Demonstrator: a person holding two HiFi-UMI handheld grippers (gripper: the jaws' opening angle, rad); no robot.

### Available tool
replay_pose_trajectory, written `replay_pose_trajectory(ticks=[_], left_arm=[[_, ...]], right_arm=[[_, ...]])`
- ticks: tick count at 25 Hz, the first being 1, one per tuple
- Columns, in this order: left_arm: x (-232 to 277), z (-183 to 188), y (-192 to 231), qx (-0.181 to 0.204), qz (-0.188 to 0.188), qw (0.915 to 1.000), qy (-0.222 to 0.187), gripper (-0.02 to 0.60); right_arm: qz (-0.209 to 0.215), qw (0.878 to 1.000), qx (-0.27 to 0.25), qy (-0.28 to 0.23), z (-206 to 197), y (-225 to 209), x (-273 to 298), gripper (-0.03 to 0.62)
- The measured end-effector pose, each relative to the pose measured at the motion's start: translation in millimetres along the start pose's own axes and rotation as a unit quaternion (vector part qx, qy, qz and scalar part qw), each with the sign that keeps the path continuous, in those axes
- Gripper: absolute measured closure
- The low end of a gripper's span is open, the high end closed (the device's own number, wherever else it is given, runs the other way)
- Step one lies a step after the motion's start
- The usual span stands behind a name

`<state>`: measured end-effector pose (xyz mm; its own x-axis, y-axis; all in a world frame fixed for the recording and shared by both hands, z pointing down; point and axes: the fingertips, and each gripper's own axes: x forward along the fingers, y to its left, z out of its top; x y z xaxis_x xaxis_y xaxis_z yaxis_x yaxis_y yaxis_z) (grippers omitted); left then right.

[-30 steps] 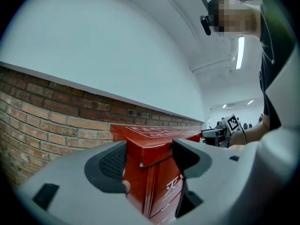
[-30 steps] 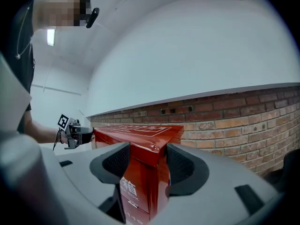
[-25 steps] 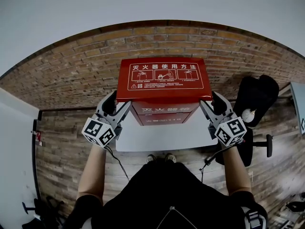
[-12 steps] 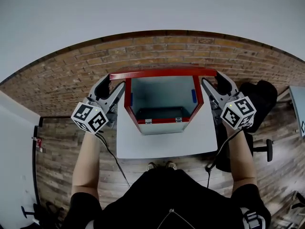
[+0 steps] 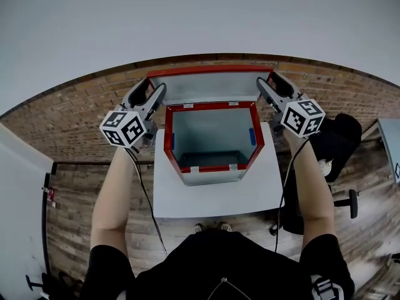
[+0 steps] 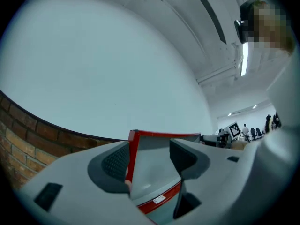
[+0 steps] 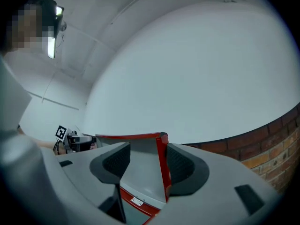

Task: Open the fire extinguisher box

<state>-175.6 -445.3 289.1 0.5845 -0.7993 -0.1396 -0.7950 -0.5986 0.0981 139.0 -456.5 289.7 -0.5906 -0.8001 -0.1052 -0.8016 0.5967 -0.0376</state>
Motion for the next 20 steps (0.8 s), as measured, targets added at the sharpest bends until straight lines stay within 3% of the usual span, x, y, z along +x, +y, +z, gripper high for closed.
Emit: replay_pose_trajectory(ticks=[9,20], left_arm=[[45,-4,34,-0.007,0.020,0.9994,0.029,0.267],[64,-12,51,-0.013,0.036,0.9985,0.039,0.267]], right_arm=[[-0.008,1.000,0.017,0.005,-4,-32,48,0.341],[-0.023,1.000,0.018,0.007,-11,-44,70,0.341]])
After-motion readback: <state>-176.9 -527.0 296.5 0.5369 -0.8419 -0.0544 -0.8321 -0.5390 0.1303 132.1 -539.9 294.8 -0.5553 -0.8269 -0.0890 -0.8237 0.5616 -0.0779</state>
